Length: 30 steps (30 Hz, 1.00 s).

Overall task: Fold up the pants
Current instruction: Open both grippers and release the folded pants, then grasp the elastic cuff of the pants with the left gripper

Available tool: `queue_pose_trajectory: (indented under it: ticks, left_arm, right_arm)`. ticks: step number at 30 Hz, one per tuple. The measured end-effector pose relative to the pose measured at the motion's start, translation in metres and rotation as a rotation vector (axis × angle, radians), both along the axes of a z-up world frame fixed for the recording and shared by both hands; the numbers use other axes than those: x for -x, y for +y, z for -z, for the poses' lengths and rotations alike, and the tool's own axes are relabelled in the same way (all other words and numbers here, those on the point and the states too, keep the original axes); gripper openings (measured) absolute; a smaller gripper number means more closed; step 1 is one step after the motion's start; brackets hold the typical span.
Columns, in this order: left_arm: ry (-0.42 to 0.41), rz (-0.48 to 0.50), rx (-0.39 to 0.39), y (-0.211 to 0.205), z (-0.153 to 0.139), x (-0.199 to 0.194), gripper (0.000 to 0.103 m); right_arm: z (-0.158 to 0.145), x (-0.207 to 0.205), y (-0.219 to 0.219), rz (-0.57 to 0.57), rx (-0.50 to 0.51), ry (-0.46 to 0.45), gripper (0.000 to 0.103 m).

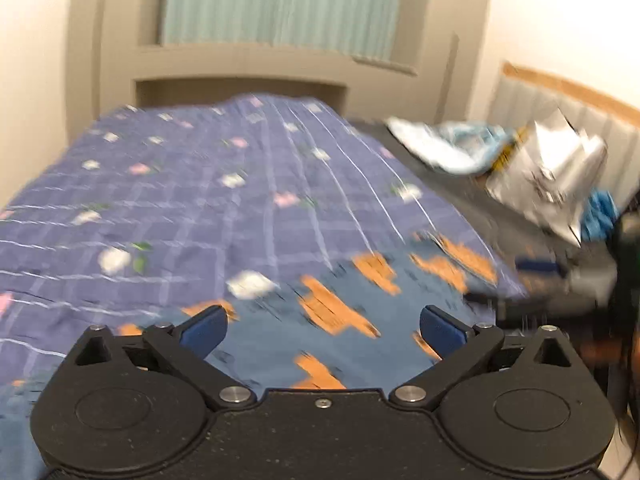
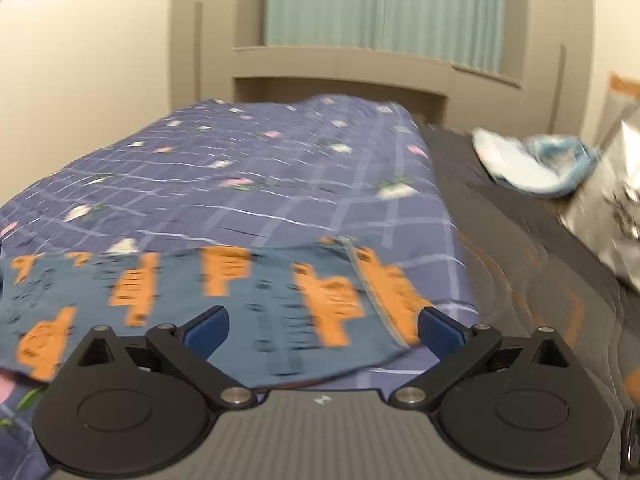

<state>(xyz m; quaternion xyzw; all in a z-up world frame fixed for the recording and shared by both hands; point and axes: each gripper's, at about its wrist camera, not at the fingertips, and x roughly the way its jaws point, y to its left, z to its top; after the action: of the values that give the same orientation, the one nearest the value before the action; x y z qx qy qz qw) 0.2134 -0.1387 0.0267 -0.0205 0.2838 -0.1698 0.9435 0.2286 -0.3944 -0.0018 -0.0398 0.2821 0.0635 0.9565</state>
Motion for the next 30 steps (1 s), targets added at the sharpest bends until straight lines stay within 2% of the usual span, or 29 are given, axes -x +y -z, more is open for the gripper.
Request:
queue_pose_trajectory:
  ticks: [3, 6, 10, 14, 17, 21, 24, 30]
  left_arm:
    - [-0.027, -0.058, -0.011, 0.022, -0.015, 0.008, 0.102]
    - [-0.069, -0.108, -0.028, 0.048, -0.030, 0.022, 0.102]
    - [-0.113, -0.200, -0.043, 0.093, -0.050, 0.040, 0.102]
    - [-0.149, -0.306, -0.096, 0.150, -0.065, 0.060, 0.102]
    - [-0.147, -0.380, -0.119, 0.194, -0.063, 0.074, 0.102]
    - [-0.087, -0.466, -0.127, 0.245, -0.038, 0.086, 0.102]
    - [-0.032, -0.509, -0.054, 0.278, -0.010, 0.096, 0.102]
    - [0.054, -0.505, 0.262, 0.299, 0.056, 0.123, 0.102]
  right_arm:
    - [-0.002, 0.010, 0.034, -0.054, 0.003, -0.017, 0.103]
    - [0.000, 0.015, 0.067, -0.097, -0.042, -0.016, 0.103]
    - [0.000, 0.021, 0.113, -0.164, -0.100, -0.019, 0.103]
    - [-0.001, 0.027, 0.156, -0.227, -0.132, -0.022, 0.103]
    - [0.001, 0.031, 0.187, -0.269, -0.136, -0.024, 0.103]
    - [0.008, 0.038, 0.220, -0.298, -0.141, -0.013, 0.103]
    - [0.014, 0.045, 0.237, -0.286, -0.134, -0.024, 0.103]
    - [0.035, 0.057, 0.262, -0.139, -0.035, -0.076, 0.103]
